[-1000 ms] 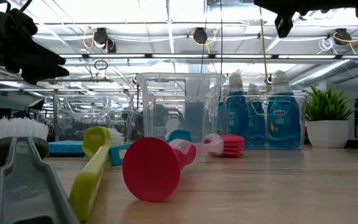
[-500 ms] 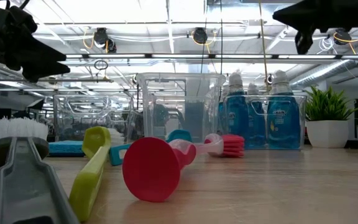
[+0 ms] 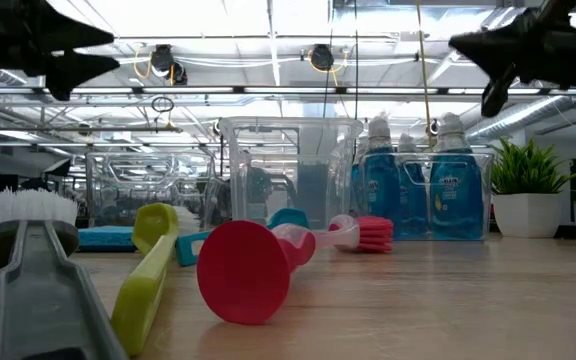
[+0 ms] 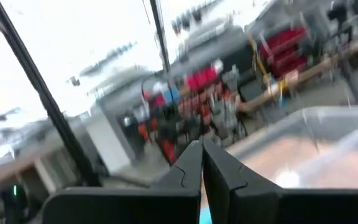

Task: Pick & Place Kitchen Sink Supplies
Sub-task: Put the blue sponge wipe into the left transparent bin

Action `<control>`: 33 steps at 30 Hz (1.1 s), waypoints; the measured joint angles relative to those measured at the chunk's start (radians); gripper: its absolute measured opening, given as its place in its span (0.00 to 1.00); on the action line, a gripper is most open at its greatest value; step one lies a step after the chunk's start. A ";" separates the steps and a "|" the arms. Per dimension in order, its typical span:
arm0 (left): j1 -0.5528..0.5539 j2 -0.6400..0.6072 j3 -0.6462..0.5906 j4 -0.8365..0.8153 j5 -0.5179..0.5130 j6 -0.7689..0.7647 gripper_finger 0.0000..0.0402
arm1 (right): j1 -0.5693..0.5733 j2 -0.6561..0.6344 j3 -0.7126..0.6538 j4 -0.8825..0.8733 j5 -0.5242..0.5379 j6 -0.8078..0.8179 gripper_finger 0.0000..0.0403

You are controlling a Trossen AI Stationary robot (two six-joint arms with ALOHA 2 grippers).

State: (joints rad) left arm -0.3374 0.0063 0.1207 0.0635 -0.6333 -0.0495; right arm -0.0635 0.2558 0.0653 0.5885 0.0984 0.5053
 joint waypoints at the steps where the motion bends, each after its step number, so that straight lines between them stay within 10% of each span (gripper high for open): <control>1: 0.000 0.000 0.000 0.015 0.001 0.005 0.63 | 0.000 0.000 -0.011 0.033 0.009 0.000 0.00; 9: 0.000 0.124 0.139 -0.100 0.013 -0.014 0.63 | 0.000 -0.001 -0.016 0.032 0.010 0.000 0.00; 23: 0.000 0.780 0.716 -0.722 0.088 -0.133 0.63 | 0.000 -0.001 -0.019 0.029 0.010 0.003 0.00; 33: 0.000 0.974 0.925 -1.013 0.409 -0.489 0.63 | 0.000 -0.001 -0.020 0.031 0.006 0.007 0.00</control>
State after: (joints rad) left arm -0.3374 0.9800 1.0457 -0.9492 -0.2241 -0.5387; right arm -0.0637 0.2550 0.0456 0.6197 0.1047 0.5121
